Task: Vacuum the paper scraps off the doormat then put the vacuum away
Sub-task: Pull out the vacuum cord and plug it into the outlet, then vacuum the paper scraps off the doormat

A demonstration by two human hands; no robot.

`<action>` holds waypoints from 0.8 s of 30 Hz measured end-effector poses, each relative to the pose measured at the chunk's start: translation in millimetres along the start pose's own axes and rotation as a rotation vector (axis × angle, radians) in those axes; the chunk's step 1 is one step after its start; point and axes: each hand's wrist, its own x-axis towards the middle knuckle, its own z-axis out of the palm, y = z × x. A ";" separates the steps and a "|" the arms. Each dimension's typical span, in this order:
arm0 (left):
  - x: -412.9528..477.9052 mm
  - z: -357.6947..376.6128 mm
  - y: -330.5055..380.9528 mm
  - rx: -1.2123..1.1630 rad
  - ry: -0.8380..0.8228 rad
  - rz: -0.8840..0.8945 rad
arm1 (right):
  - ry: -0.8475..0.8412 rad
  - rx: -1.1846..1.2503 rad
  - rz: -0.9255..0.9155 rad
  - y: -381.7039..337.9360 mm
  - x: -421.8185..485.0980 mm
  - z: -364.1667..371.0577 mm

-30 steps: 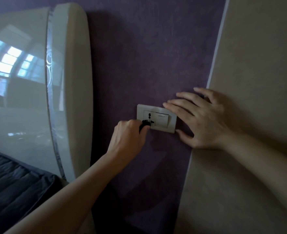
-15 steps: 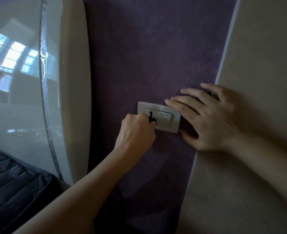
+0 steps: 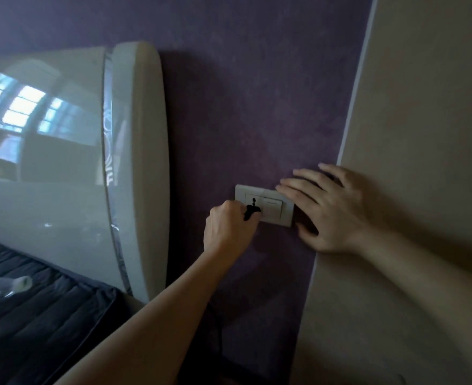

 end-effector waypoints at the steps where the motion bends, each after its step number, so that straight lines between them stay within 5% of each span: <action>1: -1.5 -7.5 1.1 0.017 -0.059 -0.007 | -0.051 0.039 0.020 -1.5 1.0 -7.9; 8: -16.5 -114.4 42.0 0.235 -0.276 0.135 | -0.277 0.468 0.317 -3.5 23.5 -97.1; 18: -13.8 -325.7 176.2 0.246 -0.349 0.383 | -0.385 0.546 0.556 23.8 94.4 -312.3; 24: -41.4 -378.9 219.0 0.227 -0.409 0.508 | -0.420 0.572 0.710 18.1 91.2 -413.8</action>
